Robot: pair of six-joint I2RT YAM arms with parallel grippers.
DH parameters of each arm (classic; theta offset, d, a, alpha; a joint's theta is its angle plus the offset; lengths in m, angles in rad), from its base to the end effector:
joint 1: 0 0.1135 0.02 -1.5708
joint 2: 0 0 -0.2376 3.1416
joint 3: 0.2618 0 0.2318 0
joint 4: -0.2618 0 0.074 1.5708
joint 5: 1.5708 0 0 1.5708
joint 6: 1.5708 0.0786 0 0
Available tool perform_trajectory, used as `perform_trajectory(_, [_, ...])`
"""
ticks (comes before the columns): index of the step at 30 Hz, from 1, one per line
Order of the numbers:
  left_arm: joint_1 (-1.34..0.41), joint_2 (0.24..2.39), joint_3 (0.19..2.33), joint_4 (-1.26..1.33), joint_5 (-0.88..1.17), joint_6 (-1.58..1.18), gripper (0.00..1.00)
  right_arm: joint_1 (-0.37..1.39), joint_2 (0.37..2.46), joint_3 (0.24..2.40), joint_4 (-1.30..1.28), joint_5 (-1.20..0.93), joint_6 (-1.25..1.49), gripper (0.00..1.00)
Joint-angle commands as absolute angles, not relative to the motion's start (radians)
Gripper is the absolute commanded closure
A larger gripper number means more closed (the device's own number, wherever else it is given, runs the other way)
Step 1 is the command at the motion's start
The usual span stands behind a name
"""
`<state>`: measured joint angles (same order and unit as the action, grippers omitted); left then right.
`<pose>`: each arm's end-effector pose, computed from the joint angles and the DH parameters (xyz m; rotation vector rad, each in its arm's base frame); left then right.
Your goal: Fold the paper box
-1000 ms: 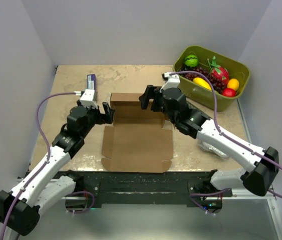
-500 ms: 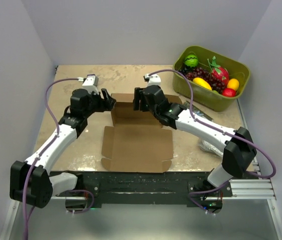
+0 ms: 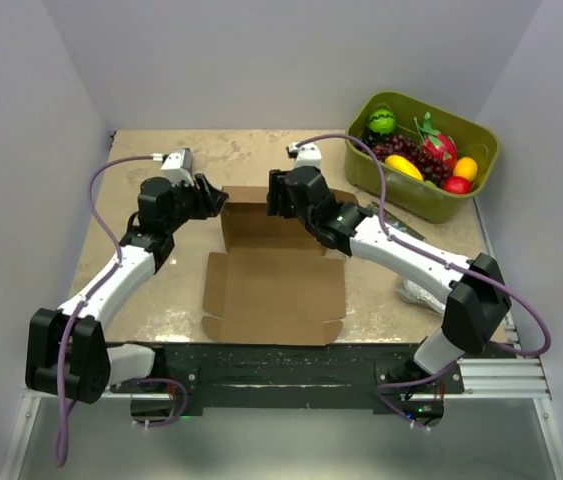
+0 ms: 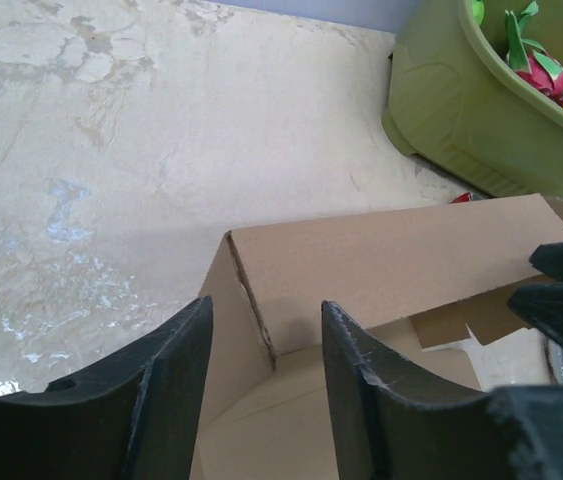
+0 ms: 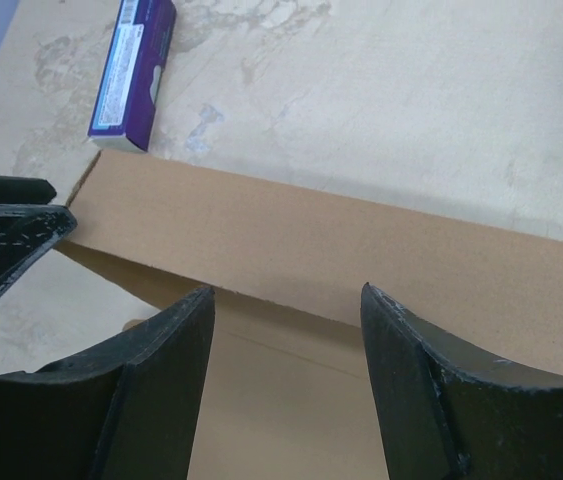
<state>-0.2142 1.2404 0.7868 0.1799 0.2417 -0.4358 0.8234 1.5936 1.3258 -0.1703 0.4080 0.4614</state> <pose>0.3040 -0.0854 0.2534 -0.0359 1.8902 -0.6723 0.2877 0.2645 0.2876 -0.1001 1.9931 0.4260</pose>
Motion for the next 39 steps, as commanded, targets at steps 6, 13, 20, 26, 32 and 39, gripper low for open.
perform_trajectory(6, [-0.186, 1.316, 0.738, 0.262, 0.337, -0.489, 0.61, 0.818, 1.647, 1.375, -0.153, 0.437, 0.439, 0.47])
perform_trajectory(13, [-0.187, 1.293, 0.678, 0.175, 0.295, -0.509, 0.7, 0.818, 1.614, 1.253, -0.124, 0.399, 0.495, 0.52])
perform_trajectory(20, [-0.189, 1.247, 0.592, 0.133, 0.291, -0.529, 0.71, 0.818, 1.566, 1.186, -0.123, 0.394, 0.514, 0.52])
perform_trajectory(26, [-0.189, 1.268, 0.549, 0.13, 0.324, -0.557, 0.71, 0.818, 1.545, 1.196, -0.13, 0.388, 0.514, 0.52])
perform_trajectory(32, [-0.189, 1.307, 0.523, 0.14, 0.347, -0.58, 0.73, 0.818, 1.525, 1.198, -0.133, 0.384, 0.514, 0.52])
perform_trajectory(39, [-0.189, 1.319, 0.496, 0.13, 0.354, -0.595, 0.73, 0.818, 1.508, 1.201, -0.14, 0.391, 0.508, 0.51])
